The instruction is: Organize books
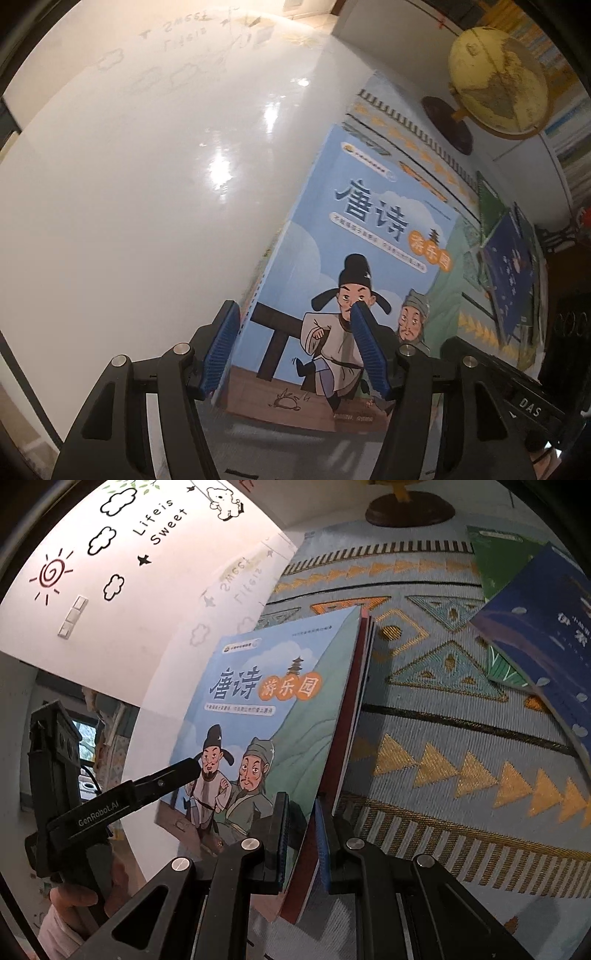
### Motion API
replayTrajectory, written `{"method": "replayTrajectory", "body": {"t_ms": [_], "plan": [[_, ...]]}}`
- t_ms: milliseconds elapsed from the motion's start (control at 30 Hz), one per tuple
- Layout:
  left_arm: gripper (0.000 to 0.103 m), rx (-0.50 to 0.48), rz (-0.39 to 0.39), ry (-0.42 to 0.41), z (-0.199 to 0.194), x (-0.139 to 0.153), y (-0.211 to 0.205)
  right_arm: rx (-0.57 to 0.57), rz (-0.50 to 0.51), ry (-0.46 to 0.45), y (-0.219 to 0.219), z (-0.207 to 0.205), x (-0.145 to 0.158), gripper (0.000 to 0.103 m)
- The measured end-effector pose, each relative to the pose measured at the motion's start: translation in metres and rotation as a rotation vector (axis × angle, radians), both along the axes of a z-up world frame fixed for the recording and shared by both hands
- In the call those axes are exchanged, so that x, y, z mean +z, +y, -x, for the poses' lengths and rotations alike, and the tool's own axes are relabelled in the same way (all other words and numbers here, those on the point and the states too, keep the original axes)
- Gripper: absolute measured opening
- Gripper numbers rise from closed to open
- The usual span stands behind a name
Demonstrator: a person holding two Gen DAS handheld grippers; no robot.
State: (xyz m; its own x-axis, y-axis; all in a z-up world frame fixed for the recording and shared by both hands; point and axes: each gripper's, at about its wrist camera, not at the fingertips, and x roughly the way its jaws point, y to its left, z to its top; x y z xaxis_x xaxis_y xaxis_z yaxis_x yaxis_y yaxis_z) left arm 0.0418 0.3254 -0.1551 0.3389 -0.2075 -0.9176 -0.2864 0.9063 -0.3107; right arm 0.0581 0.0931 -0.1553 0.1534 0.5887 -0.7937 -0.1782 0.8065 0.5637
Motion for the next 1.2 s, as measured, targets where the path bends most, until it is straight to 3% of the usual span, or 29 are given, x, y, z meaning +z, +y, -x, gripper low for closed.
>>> {"method": "replayTrajectory", "body": {"t_ms": [267,467,867,1200], "plan": [[0.060,-0.035,-0.092,-0.023,-0.002,0.016,-0.016,0.024,0.015,0.014,0.001,-0.003,0.007,0.013],[0.060,-0.053,-0.149,-0.077,0.000,0.046,-0.032,0.015,0.032,-0.042,-0.019,0.000,0.031,0.013],[0.067,-0.151,-0.261,-0.262,0.004,0.137,-0.091,-0.025,0.109,-0.294,-0.090,0.034,0.122,0.013],[0.071,-0.280,-0.219,-0.379,0.018,0.189,-0.165,-0.132,0.082,-0.443,-0.167,0.090,0.199,0.013]]}}
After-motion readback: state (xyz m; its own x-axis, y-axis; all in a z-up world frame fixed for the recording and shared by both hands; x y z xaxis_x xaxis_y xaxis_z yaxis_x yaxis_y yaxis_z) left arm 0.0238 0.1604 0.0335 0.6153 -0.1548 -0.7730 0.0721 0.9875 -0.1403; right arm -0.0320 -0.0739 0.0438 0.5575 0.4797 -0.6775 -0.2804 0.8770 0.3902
